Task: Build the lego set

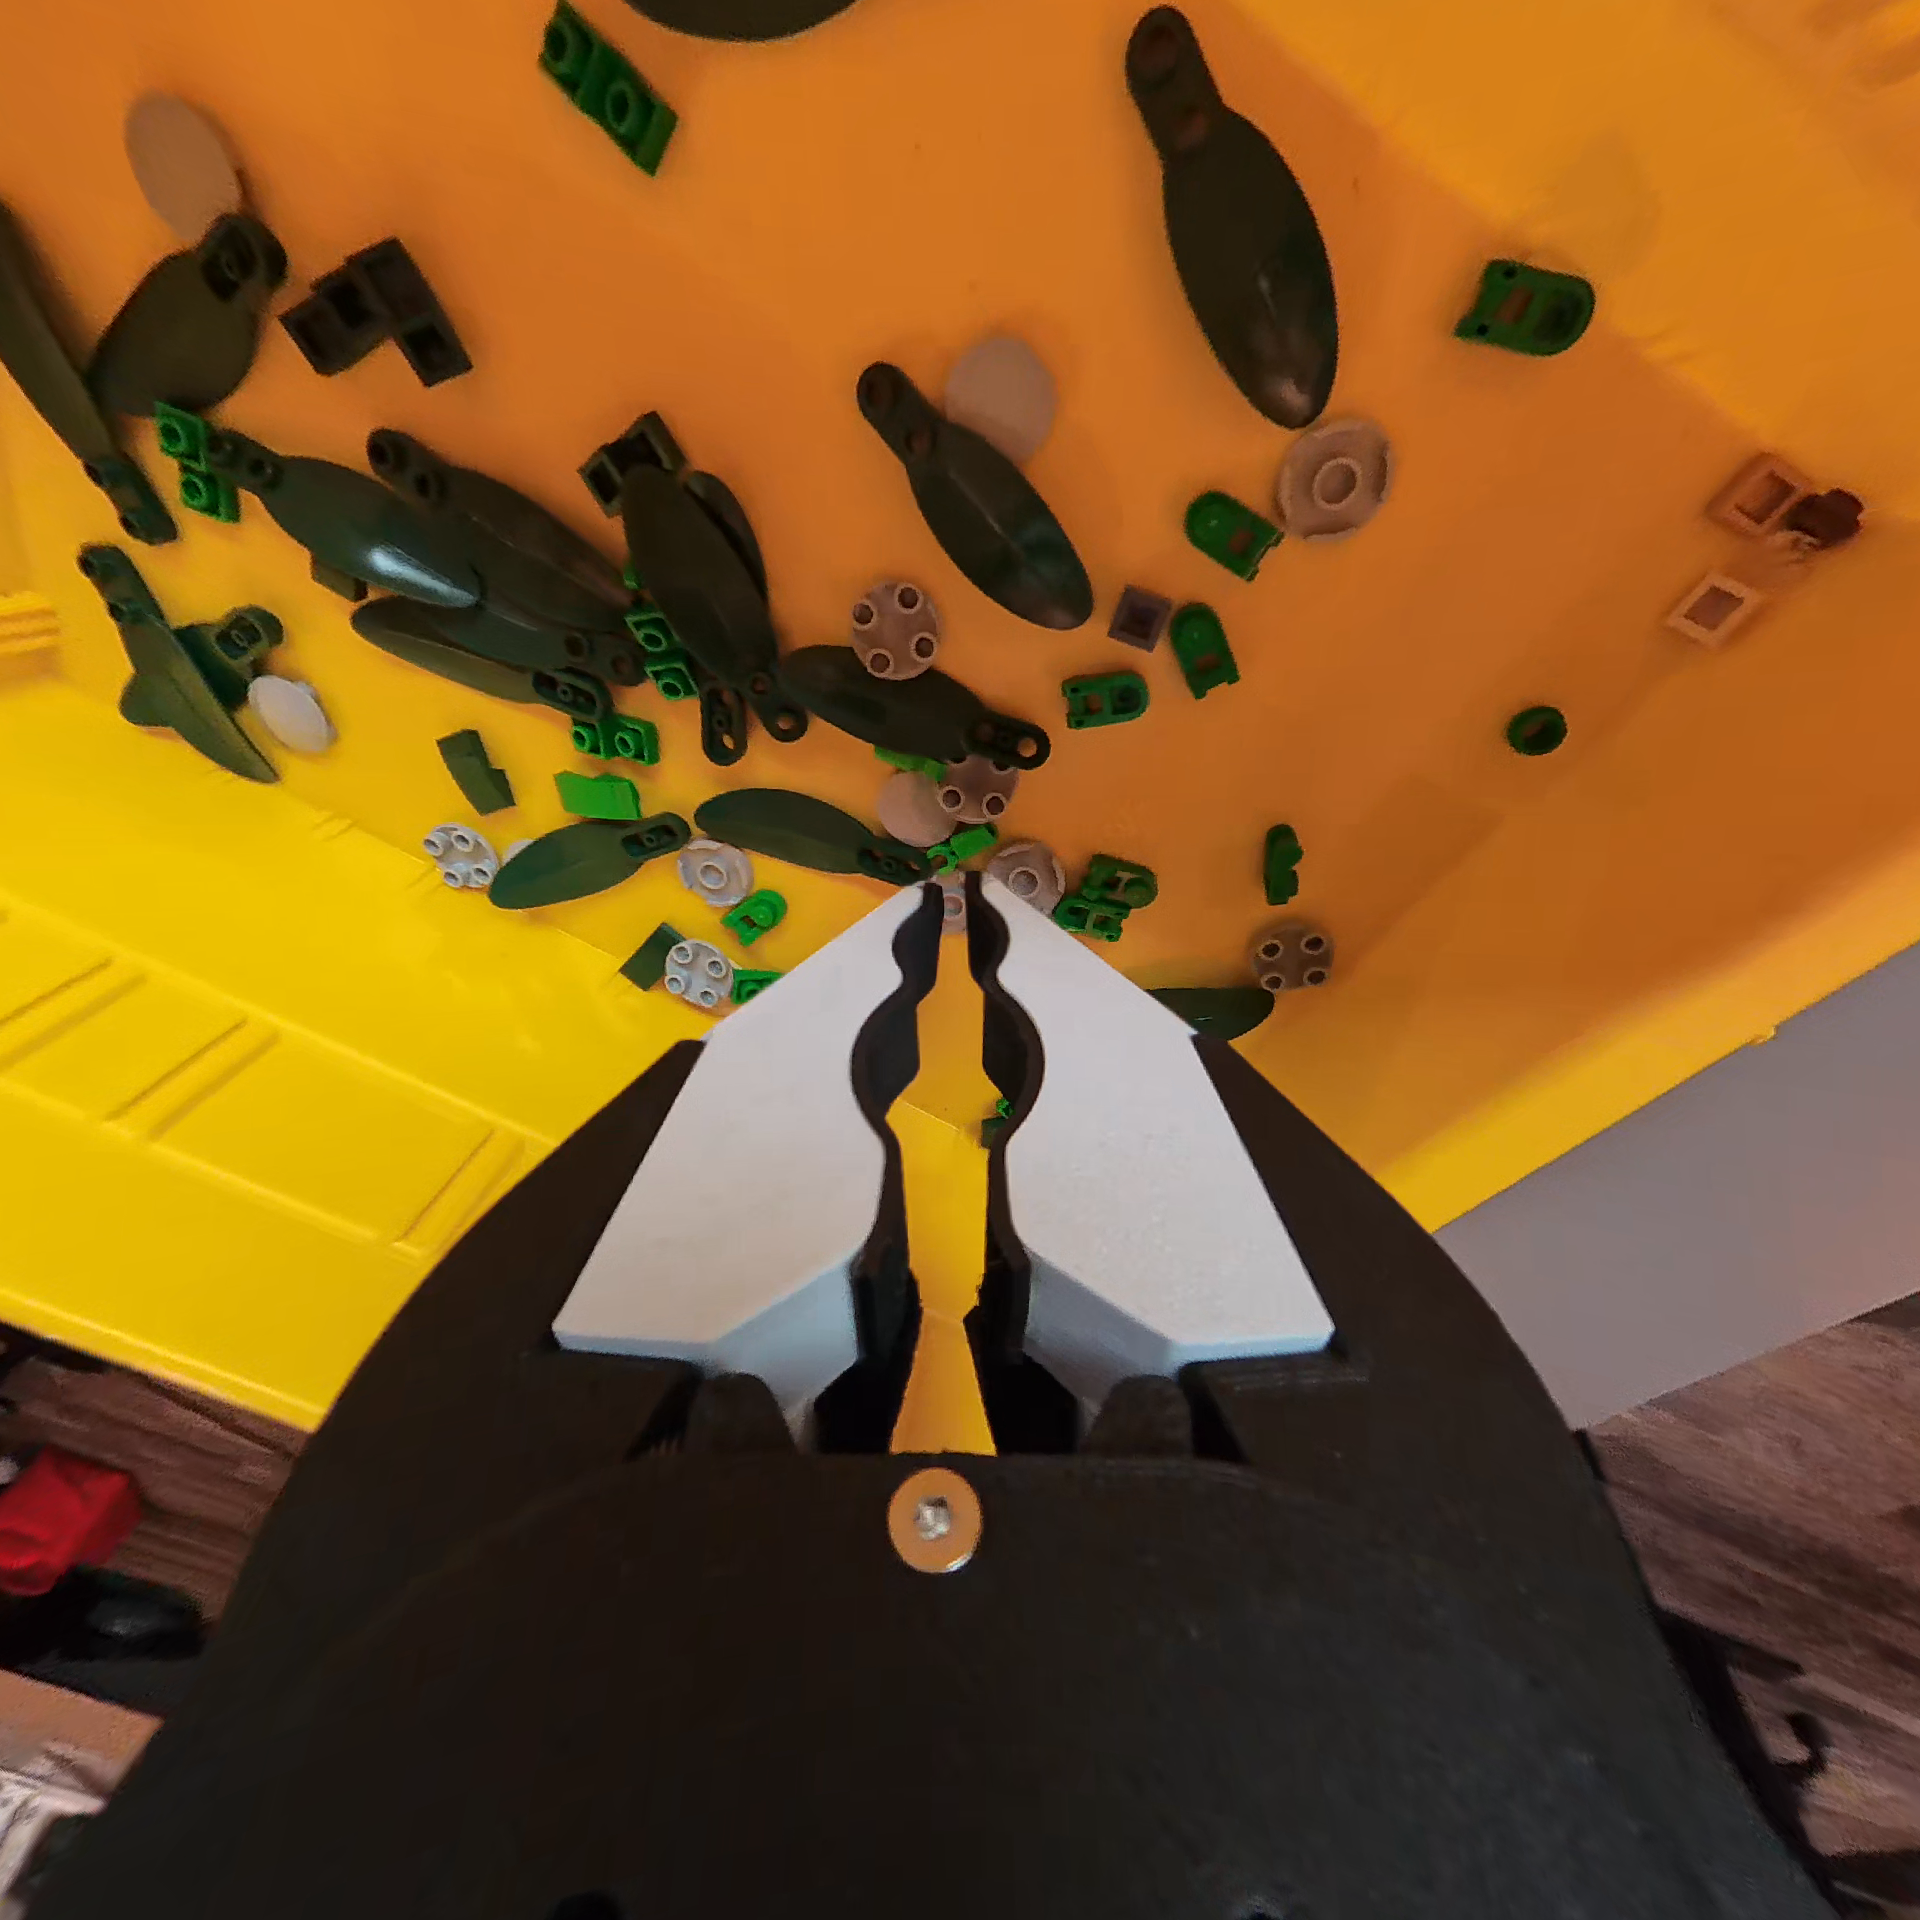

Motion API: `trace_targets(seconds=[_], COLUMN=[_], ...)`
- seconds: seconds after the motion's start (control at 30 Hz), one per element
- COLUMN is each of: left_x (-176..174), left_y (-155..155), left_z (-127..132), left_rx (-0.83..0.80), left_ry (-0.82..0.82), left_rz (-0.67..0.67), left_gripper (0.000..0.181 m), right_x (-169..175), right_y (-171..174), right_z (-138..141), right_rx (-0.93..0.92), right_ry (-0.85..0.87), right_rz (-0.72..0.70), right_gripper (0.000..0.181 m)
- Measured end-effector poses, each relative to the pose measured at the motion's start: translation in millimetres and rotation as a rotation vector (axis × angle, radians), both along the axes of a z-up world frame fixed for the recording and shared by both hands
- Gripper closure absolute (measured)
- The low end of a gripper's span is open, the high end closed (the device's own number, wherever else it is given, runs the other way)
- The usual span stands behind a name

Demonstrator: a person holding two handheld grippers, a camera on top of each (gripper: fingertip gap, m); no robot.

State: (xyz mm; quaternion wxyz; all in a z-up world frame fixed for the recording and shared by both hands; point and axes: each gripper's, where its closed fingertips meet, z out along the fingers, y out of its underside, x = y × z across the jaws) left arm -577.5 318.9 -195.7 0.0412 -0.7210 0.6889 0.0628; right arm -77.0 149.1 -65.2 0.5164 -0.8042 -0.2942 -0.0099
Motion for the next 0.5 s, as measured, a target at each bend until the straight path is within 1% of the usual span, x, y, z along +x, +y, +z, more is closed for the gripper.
trace_targets(seconds=[0.23, 0.5], left_x=[3.9, 7.4], left_y=[0.4, 0.3], left_z=[-5.5, -5.6], left_rx=[-0.058, -0.091], left_ry=[-0.058, -0.092], left_rz=[0.14, 0.193], left_gripper=[0.167, 0.165], right_x=[4.9, 4.7], right_y=[-1.7, -3.6], right_z=[0.9, -6.3], right_rx=[-0.003, -0.03], right_ry=[0.005, -0.011], right_rz=[-0.012, -0.005], right_gripper=[0.181, 0.181])
